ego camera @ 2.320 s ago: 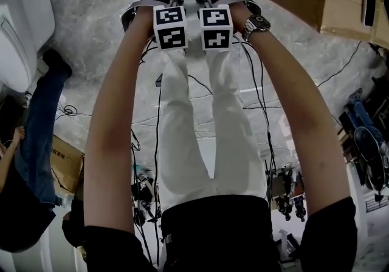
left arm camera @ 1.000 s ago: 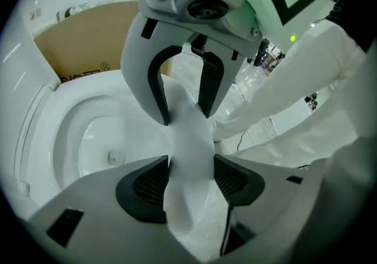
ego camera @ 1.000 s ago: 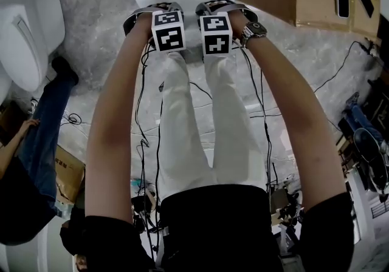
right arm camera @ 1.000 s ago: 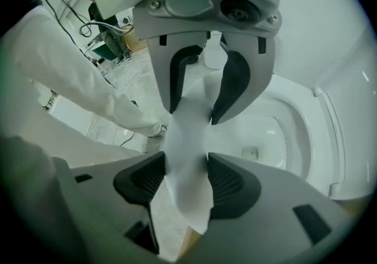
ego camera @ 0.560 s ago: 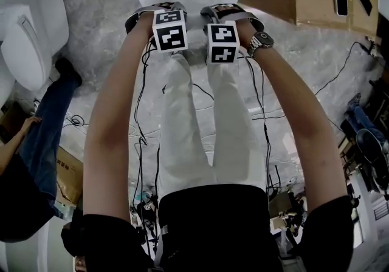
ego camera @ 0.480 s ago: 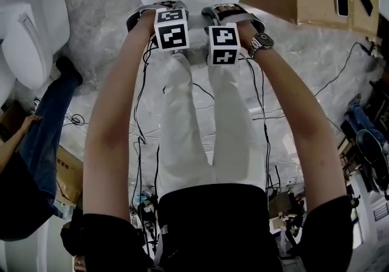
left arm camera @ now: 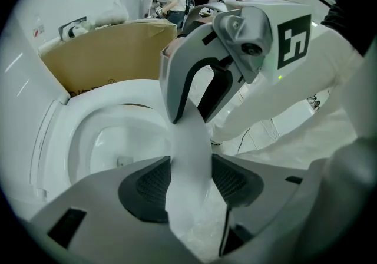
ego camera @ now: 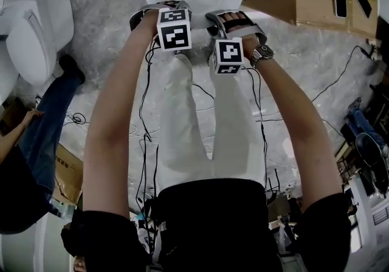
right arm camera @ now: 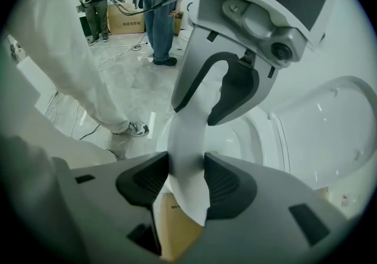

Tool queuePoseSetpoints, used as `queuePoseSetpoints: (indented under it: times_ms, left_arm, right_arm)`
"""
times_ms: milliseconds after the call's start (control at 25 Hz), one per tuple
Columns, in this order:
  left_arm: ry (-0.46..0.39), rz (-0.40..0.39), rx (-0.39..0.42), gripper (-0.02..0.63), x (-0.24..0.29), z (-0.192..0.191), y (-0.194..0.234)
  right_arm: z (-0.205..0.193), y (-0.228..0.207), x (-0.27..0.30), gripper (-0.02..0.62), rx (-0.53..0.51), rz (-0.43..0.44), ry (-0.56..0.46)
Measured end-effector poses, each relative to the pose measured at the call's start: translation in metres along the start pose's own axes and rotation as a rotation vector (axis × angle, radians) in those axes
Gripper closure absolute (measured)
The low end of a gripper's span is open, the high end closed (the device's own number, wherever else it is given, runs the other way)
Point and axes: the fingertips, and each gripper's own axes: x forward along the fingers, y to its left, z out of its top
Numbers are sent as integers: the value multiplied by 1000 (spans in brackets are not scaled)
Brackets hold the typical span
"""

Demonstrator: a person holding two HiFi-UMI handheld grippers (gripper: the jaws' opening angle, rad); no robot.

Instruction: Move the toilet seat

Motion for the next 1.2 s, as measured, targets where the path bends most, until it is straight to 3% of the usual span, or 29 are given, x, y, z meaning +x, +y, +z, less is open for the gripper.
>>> queuePoseSetpoints:
  times_ms: [240, 840, 1200]
  left_arm:
    - [-2, 23, 2, 380, -9, 1, -2]
    - [-15, 184, 73, 393, -29, 8, -4]
    - [-16, 289, 130, 394, -49, 12, -2]
  right_arm:
    - [0, -2, -4, 400, -34, 34, 22]
    - [4, -14, -23, 400, -13, 93, 53]
    - [9, -27, -44, 413, 5, 87, 91]
